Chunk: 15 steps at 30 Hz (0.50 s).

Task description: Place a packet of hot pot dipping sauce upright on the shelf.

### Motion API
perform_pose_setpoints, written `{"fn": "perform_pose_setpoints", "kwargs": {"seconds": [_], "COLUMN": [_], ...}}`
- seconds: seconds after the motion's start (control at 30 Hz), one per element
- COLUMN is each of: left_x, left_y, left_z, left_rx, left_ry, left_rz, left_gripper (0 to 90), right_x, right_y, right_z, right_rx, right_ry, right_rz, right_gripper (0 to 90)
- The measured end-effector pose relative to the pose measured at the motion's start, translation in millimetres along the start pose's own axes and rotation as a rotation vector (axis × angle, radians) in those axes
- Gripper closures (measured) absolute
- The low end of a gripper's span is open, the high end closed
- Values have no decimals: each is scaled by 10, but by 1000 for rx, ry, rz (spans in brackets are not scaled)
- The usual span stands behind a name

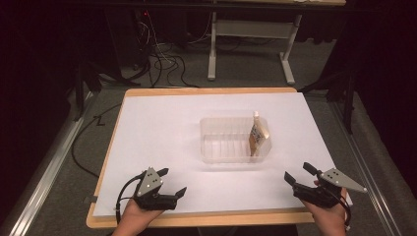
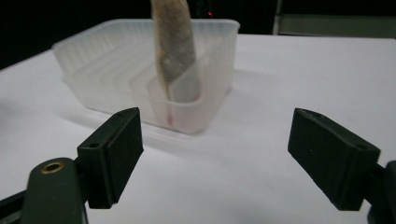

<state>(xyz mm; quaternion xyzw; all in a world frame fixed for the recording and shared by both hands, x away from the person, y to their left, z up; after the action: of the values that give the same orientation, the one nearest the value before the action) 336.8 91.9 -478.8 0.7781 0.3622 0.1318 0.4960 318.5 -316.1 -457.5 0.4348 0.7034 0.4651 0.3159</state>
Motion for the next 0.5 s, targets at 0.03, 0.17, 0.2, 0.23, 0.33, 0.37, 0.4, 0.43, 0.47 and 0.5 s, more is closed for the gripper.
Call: {"fn": "perform_pose_setpoints", "kwargs": {"seconds": [0.03, 0.17, 0.2, 0.23, 0.33, 0.37, 0.4, 0.43, 0.47, 0.5], "left_x": [-6, -4, 1, 8, 7, 5, 5, -2, -5, -10], "left_y": [-1, -9, -10, -12, -17, -15, -15, -8, -5, -4], "left_z": [6, 22, 22, 19, 14, 10, 10, 3, -1, -4], "left_rx": [0, 7, 6, 7, 7, 6, 6, 3, 1, -1], "left_ry": [-1, 2, 3, 4, 1, 2, 2, 1, 1, -2], "left_rz": [1, 6, 2, 1, -4, -2, -2, 1, 3, 1], "left_gripper": [135, 134, 135, 135, 135, 135, 134, 134, 134, 134], "right_x": [-35, -72, -76, -82, -114, -123, -123, -125, -125, -124], "right_y": [-36, -89, -96, -102, -102, -100, -100, -98, -100, -103], "right_z": [30, 107, 114, 116, 107, 102, 102, 93, 85, 85], "right_rx": [16, 42, 47, 50, 50, 47, 47, 46, 47, 48], "right_ry": [-14, -18, -15, -15, -19, -22, -22, -24, -26, -27], "right_rz": [4, 1, -2, -1, 11, 10, 10, 18, 26, 24], "right_gripper": [183, 183, 183, 183, 185, 188, 188, 190, 193, 194]}}
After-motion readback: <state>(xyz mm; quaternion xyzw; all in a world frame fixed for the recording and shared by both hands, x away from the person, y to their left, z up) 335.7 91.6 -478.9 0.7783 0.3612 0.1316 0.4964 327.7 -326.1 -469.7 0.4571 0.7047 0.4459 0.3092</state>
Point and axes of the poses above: each handheld gripper's, and its own axes: z roughly forward along the jaws, y roughly out of its top, x roughly to its left, the point moved 7 cm from there along z, roughly forward along the jaws, and after that the axes turned 9 degrees about -z, right-handed, at the moved point
